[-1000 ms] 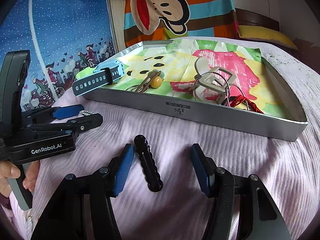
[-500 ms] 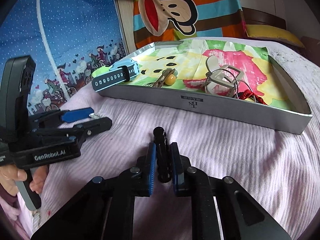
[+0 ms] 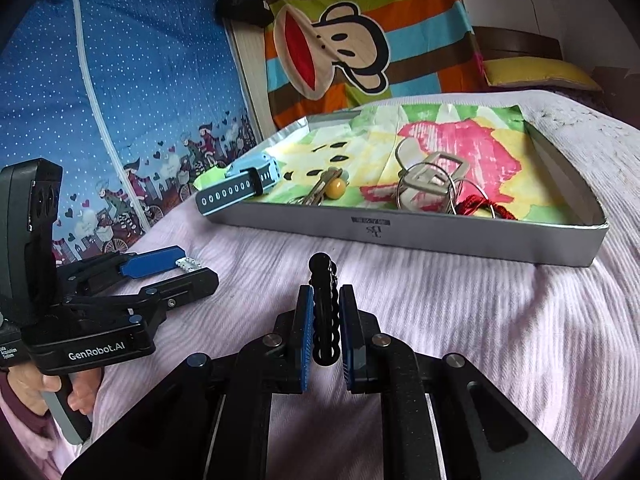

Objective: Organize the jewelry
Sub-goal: 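Carry the black bead bracelet and white clip chain over the tray with both tools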

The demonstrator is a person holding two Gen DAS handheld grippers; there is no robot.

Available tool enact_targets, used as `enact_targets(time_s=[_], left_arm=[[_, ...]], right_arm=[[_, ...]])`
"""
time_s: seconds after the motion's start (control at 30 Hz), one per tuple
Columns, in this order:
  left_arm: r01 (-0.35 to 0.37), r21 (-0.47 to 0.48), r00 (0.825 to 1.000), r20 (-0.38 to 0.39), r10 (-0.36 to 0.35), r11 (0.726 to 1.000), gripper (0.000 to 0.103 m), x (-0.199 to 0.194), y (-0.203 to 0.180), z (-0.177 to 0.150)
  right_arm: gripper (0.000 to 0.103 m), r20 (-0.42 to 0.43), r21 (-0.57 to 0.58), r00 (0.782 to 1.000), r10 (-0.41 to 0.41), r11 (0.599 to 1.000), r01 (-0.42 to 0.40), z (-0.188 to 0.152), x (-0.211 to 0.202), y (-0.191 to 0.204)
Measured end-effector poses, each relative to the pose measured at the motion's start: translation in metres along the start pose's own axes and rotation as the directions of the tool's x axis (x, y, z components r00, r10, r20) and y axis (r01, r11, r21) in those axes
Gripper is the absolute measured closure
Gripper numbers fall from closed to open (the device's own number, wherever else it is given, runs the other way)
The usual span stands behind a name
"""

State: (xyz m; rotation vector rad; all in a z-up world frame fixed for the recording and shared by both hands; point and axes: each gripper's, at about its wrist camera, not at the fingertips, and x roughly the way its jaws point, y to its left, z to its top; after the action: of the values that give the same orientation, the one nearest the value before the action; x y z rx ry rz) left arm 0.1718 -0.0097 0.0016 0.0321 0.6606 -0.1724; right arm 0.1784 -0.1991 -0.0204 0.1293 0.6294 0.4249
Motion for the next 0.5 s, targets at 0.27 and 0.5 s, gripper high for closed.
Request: enact_targets(time_s=[0.27, 0.5], left_arm=[[0.020, 0.009, 0.995, 0.096, -0.021, 1.000, 0.045, -0.023, -0.002, 0.007], [0.014, 0.023, 0.982, 0.190, -0.018, 1.000, 0.045, -0.039, -0.010, 0.012]], right_arm=[[0.092, 0.057, -0.003, 0.998, -0.009, 1.000, 0.009, 0.002, -0.013, 0.001], [0.092, 0.104, 0.001, 0.995, -0.015, 1.000, 0.015, 0.005, -0.023, 0.002]])
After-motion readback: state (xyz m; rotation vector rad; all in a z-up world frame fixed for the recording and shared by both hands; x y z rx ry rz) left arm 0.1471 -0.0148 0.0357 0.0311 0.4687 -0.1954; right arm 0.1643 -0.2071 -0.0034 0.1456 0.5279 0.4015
